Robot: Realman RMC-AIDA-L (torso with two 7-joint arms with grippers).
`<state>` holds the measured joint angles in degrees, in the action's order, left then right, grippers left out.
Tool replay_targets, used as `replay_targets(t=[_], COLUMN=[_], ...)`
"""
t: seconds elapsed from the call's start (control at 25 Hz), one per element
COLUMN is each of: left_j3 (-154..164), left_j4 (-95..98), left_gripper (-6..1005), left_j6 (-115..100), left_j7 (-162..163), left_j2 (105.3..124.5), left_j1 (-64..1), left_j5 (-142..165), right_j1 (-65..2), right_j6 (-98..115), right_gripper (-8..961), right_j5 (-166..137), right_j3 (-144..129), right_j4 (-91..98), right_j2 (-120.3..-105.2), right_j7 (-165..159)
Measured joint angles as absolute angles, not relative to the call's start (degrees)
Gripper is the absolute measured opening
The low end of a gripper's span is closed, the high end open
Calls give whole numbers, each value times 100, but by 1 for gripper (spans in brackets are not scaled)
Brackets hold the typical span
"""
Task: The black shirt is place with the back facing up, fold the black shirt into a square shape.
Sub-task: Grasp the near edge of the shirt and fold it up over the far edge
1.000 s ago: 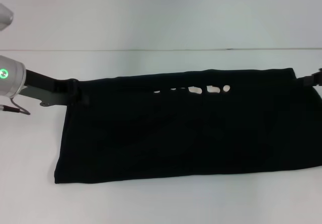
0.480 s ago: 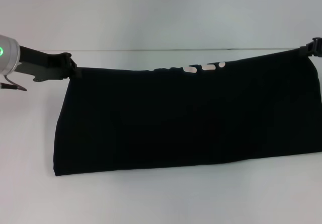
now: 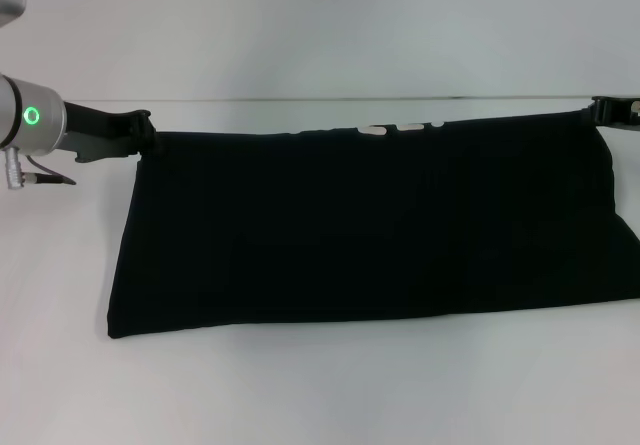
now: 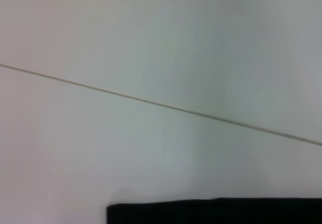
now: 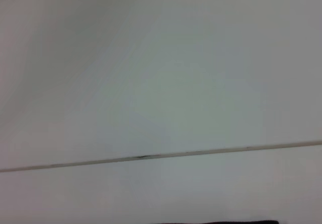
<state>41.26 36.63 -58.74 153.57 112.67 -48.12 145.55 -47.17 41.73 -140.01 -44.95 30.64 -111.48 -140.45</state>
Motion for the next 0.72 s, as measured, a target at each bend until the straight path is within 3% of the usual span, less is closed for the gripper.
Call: replay_targets(t=[0.28,0.72], left_j3=[4120,4439], left_j4=[3801,3380], left_gripper=[31,31], left_j6=[-5783,-4977], left_j7=[15393,15287], left_j2=[11271,11397], left_j1=[-4818,-4943], left_j5=[14507,14560], right_j1=[-4665,-4735], right_j6=[4151,3534], right_gripper=[108,118], right_j5=[-13979,-14139], right_j3=[-4460,-4605], right_j4=[3151,2903], right_j2=[-11107,-11221], right_j7=[-14185,-14122])
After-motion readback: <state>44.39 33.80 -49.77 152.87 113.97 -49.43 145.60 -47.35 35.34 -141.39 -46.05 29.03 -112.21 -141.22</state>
